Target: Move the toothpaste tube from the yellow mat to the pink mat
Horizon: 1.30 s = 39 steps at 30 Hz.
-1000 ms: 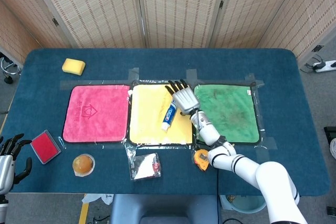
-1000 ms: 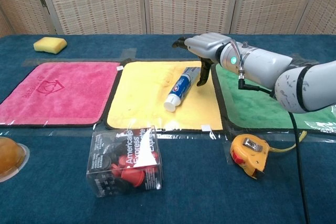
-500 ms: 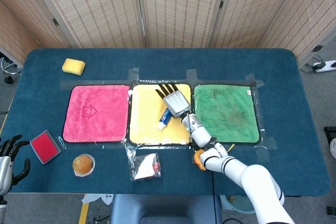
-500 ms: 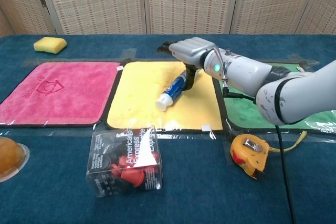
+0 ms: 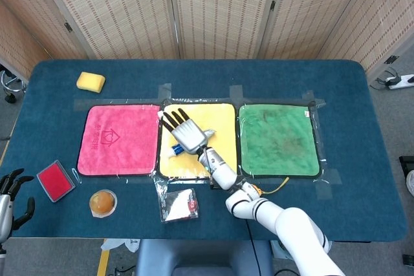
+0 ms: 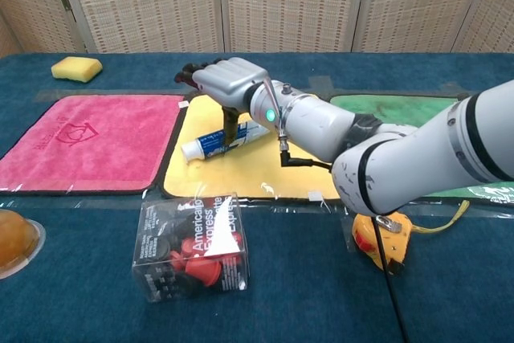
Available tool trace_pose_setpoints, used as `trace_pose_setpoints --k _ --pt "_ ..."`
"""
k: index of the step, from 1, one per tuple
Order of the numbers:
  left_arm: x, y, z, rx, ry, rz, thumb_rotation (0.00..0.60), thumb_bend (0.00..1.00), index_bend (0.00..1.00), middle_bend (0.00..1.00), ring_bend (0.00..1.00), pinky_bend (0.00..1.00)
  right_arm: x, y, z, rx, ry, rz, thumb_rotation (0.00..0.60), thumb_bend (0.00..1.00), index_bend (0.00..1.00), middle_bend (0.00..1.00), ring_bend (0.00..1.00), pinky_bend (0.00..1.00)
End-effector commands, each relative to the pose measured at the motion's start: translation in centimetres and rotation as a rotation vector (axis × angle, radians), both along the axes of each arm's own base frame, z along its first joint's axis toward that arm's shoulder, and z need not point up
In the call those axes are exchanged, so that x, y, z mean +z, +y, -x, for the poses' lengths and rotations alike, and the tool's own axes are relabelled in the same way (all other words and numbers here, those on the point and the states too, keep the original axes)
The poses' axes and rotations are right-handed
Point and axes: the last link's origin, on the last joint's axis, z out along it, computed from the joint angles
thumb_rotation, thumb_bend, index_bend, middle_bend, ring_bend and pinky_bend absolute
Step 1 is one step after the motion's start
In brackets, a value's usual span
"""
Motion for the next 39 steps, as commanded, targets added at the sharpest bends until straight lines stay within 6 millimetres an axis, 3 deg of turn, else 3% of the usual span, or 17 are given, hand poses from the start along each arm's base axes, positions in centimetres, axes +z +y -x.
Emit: trace_pose_setpoints --k 1,7,19,24,30,39 --pt "0.0 -0.1 0.1 0.003 0.0 -0.002 0.6 0.54 0.3 0.18 0.18 0.06 -0.1 0.4 -0.7 0.023 -0.012 0.007 0.6 0.15 0.0 0.0 0.0 0.0" --pt "0.1 -0.1 0.0 -0.002 0.001 0.001 0.6 0.54 0.31 0.18 0.18 0.06 1.3 -0.1 0.8 -0.009 -0.051 0.014 0.6 0.15 0.0 0.0 0.0 0.0" --pt "-0.4 0.2 -0.6 -0.021 0.001 0.015 0.6 0.54 0.31 0.18 0.18 0.06 4.8 -2.1 7.3 -0.13 0.018 0.069 0.6 0.15 0.0 0.0 0.0 0.0" --pt "-0.5 0.3 -0.8 -0.024 0.003 0.018 0.6 0.54 0.31 0.18 0.18 0.06 5.1 -2.6 8.8 -0.17 0.038 0.071 0.6 0.15 0.0 0.0 0.0 0.0" --pt "-0.5 0.4 -0.8 -0.02 0.005 0.02 0.6 0.54 0.31 0.18 0.18 0.06 4.5 -2.7 8.6 -0.179 0.051 0.065 0.6 0.15 0.0 0.0 0.0 0.0" --pt "-0.3 0.0 -0.4 -0.007 0.004 0.012 0.6 0.54 0.31 0.18 0.18 0.06 2.4 -2.6 5.9 -0.162 0.061 0.062 0.6 0.15 0.0 0.0 0.0 0.0"
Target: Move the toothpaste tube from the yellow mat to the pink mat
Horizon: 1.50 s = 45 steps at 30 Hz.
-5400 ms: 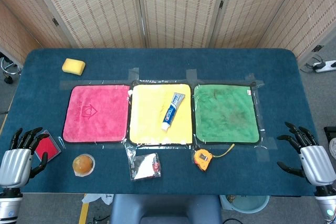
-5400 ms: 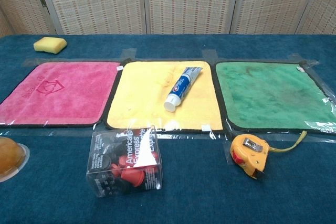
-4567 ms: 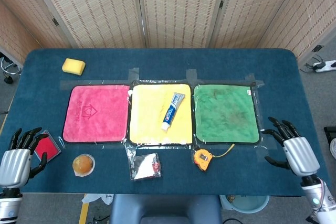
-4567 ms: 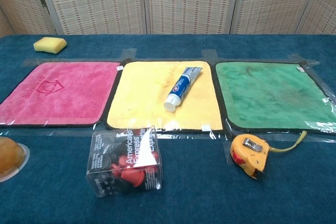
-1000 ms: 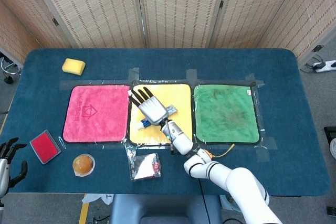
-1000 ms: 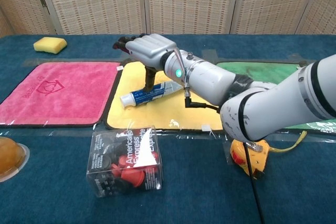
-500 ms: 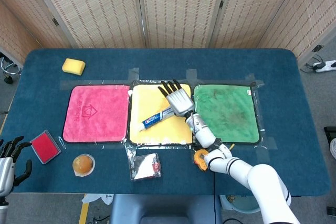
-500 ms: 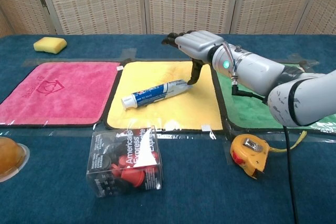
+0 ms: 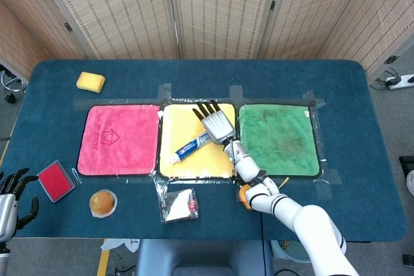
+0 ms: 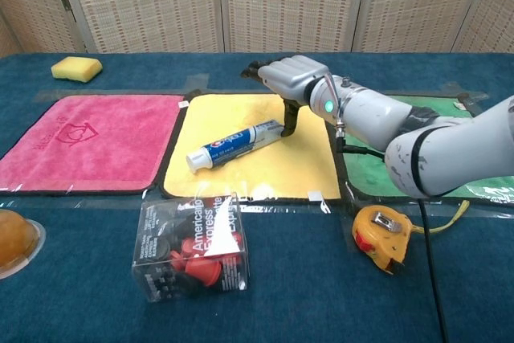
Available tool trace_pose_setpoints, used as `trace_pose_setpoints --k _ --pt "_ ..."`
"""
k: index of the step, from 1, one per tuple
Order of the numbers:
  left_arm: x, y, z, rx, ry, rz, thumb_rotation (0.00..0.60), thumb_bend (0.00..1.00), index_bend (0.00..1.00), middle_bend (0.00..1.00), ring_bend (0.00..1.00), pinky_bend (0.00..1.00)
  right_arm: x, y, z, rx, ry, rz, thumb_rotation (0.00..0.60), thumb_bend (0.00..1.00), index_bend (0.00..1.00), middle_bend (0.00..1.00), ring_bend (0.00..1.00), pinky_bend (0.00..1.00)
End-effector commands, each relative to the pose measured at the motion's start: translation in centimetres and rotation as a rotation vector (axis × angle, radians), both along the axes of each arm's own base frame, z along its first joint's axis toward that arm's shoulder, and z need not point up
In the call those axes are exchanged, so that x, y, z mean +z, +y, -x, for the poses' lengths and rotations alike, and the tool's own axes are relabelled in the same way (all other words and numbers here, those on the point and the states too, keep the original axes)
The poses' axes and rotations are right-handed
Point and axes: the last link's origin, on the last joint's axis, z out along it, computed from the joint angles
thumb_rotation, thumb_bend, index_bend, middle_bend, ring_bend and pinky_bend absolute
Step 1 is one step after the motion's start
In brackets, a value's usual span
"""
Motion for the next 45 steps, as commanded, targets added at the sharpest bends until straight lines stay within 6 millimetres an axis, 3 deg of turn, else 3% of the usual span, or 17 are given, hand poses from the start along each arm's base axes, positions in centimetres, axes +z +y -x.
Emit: trace_pose_setpoints --k 1,15,19,23,27,34,38,45 --pt "0.1 -0.1 0.2 0.007 0.0 -0.003 0.6 0.54 0.31 0.17 0.18 0.06 -0.8 0.0 -1.3 0.0 -0.013 -0.003 0.6 0.15 0.0 0.0 0.0 0.0" --pt "0.7 -0.8 1.0 0.028 0.004 -0.016 0.6 0.54 0.31 0.18 0.18 0.06 -3.5 0.9 -6.8 0.062 0.003 -0.005 0.6 0.15 0.0 0.0 0.0 0.0" --pt "0.8 -0.6 0.9 0.014 0.004 -0.014 0.6 0.54 0.31 0.18 0.18 0.06 -3.6 1.0 -7.6 0.07 -0.018 -0.003 0.6 0.15 0.0 0.0 0.0 0.0" --pt "1.0 -0.2 0.8 -0.007 -0.002 -0.011 0.6 0.54 0.31 0.18 0.18 0.06 -2.8 1.1 -7.2 0.096 -0.05 0.01 0.6 0.15 0.0 0.0 0.0 0.0" --pt "0.9 0.7 0.3 -0.049 -0.004 0.002 0.6 0.54 0.3 0.18 0.18 0.06 -0.7 0.8 -5.2 0.109 -0.098 0.029 0.6 0.15 0.0 0.0 0.0 0.0" --pt "0.6 3.7 -1.2 -0.167 -0.038 0.065 0.6 0.54 0.22 0.18 0.19 0.08 6.0 0.9 -0.9 0.058 -0.171 0.058 0.6 0.15 0.0 0.0 0.0 0.0" --pt "0.5 5.9 -2.2 -0.253 -0.027 0.104 0.6 0.54 0.17 0.18 0.2 0.09 10.4 2.3 1.7 0.033 -0.164 0.084 0.6 0.15 0.0 0.0 0.0 0.0" --pt "-1.1 10.0 -5.4 -0.439 -0.043 0.212 0.6 0.54 0.18 0.18 0.21 0.11 17.0 6.1 6.5 -0.002 -0.119 0.134 0.6 0.15 0.0 0.0 0.0 0.0"
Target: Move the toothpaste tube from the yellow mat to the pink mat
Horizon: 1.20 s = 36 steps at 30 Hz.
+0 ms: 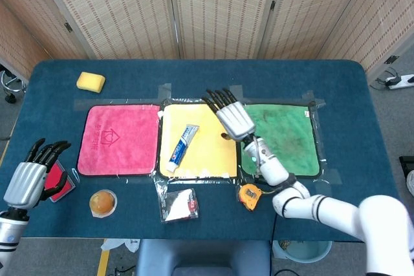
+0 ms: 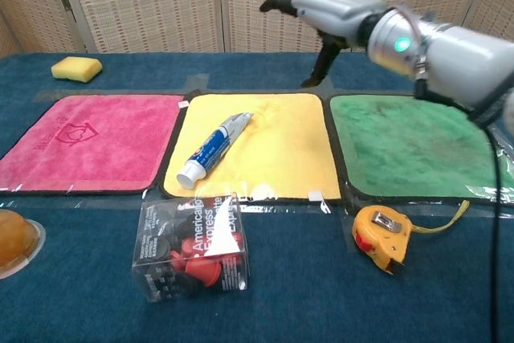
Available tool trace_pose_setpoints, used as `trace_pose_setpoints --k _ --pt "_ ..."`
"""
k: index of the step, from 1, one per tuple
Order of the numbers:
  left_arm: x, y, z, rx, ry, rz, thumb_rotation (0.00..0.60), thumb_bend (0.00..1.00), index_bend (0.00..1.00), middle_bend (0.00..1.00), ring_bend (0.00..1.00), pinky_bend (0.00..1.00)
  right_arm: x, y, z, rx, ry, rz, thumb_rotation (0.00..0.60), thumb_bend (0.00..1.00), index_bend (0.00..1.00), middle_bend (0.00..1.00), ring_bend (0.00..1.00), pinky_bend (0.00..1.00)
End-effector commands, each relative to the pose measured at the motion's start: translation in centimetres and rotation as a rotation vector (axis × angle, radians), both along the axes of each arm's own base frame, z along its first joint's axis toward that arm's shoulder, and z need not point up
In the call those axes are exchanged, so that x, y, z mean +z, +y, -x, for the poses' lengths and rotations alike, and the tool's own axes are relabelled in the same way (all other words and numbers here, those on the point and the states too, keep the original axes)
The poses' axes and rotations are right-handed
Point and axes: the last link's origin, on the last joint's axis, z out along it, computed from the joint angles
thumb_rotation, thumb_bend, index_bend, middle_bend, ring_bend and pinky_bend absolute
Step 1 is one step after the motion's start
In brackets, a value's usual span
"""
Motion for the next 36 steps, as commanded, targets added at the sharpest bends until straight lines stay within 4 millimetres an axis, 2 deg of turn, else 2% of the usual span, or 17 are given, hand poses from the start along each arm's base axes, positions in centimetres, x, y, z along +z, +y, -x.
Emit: trace_pose_setpoints --k 1,8,12,16,17,20,23,33,36 --pt "-1.1 2.2 -1.7 -0.104 0.001 0.064 0.6 0.55 0.18 0.18 0.21 0.11 5.9 3.2 5.4 -0.076 0.052 0.068 0.6 0.15 0.0 0.0 0.0 0.0" --pt "-3.2 5.5 -5.4 -0.275 0.046 0.179 0.6 0.71 0.19 0.18 0.21 0.11 10.6 7.0 8.9 -0.119 0.015 0.096 0.6 0.15 0.0 0.0 0.0 0.0" --pt "-4.6 7.0 -7.6 -0.364 0.094 0.253 0.6 0.78 0.2 0.18 0.18 0.09 11.9 9.0 10.4 -0.127 -0.003 0.106 0.6 0.15 0.0 0.0 0.0 0.0" --pt "-5.9 8.5 -10.0 -0.443 0.149 0.313 0.6 0.81 0.2 0.18 0.13 0.07 12.5 10.6 11.7 -0.141 -0.014 0.109 0.6 0.15 0.0 0.0 0.0 0.0" --pt "-6.2 8.8 -10.5 -0.459 0.162 0.324 0.572 0.82 0.2 0.18 0.12 0.06 12.6 10.9 11.9 -0.145 -0.016 0.109 0.6 0.15 0.0 0.0 0.0 0.0" --pt "-7.2 9.7 -12.1 -0.504 0.208 0.362 0.383 0.84 0.2 0.18 0.12 0.05 12.6 11.4 12.6 -0.159 -0.018 0.109 0.6 0.15 0.0 0.0 0.0 0.0" --pt "-8.3 10.5 -13.7 -0.54 0.248 0.397 0.245 0.86 0.2 0.18 0.11 0.04 12.6 11.7 13.0 -0.167 -0.018 0.109 0.6 0.15 0.0 0.0 0.0 0.0" --pt "-12.6 12.8 -17.5 -0.592 0.384 0.516 0.07 0.92 0.22 0.18 0.1 0.01 12.5 11.9 13.5 -0.181 -0.02 0.107 0.6 0.15 0.0 0.0 0.0 0.0" --pt "-13.8 13.4 -18.1 -0.585 0.437 0.542 0.042 0.93 0.22 0.18 0.1 0.0 12.5 12.0 13.7 -0.187 -0.02 0.109 0.6 0.15 0.0 0.0 0.0 0.0"
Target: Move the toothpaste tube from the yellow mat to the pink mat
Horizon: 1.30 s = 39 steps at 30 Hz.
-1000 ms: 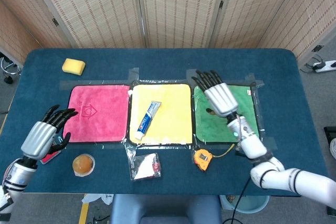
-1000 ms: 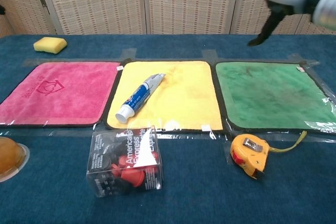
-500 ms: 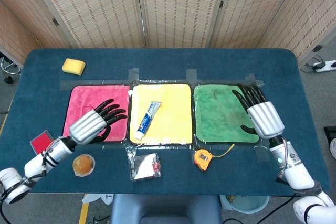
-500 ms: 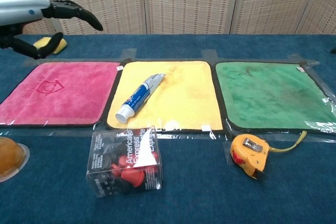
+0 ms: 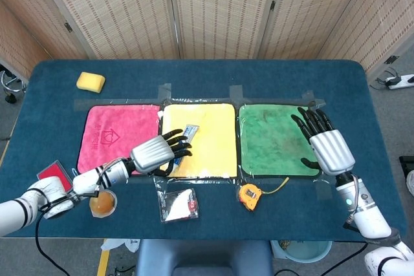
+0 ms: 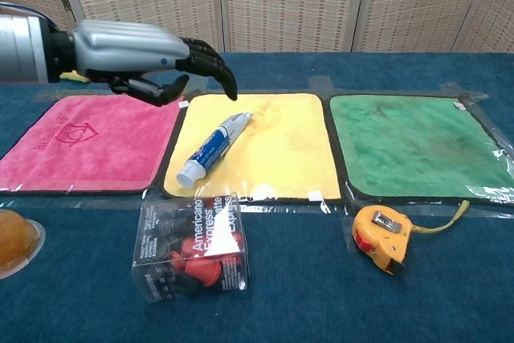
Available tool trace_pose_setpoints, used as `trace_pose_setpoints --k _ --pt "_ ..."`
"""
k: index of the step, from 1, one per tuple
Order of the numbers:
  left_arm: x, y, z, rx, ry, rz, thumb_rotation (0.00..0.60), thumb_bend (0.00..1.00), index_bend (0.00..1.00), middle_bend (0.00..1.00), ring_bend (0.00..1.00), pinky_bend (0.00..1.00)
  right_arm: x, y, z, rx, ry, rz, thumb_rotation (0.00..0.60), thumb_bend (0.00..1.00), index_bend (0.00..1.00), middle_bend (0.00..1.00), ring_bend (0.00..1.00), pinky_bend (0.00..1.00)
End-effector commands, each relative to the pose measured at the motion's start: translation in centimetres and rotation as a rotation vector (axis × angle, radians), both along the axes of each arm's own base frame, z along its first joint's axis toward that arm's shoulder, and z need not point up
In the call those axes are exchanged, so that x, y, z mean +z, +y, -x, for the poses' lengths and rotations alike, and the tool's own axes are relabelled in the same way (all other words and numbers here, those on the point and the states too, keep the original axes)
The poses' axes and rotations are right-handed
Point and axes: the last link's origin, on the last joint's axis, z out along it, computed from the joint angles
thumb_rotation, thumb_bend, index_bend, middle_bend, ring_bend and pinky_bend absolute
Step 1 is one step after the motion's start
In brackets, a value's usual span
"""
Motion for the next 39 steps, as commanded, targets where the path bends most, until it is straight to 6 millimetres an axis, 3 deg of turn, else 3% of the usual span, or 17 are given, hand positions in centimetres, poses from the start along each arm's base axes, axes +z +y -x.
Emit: trace_pose_setpoints --k 1,13,39 --pt "-1.7 0.7 -0.7 -0.009 0.066 0.01 0.037 0.93 0.22 0.18 0.1 0.0 0.1 0.1 0.2 -0.005 0.001 0.003 0.6 0.15 0.0 0.0 0.0 0.0" --pt "-5.9 1.5 -0.3 0.001 0.182 0.005 0.029 0.93 0.24 0.18 0.13 0.0 -0.1 0.2 0.7 -0.023 -0.012 0.0 0.6 0.15 0.0 0.0 0.0 0.0" --pt "-8.5 2.4 0.7 -0.035 0.335 -0.068 0.019 0.93 0.26 0.2 0.09 0.0 -0.2 0.5 2.4 -0.065 -0.044 0.008 0.6 0.15 0.0 0.0 0.0 0.0"
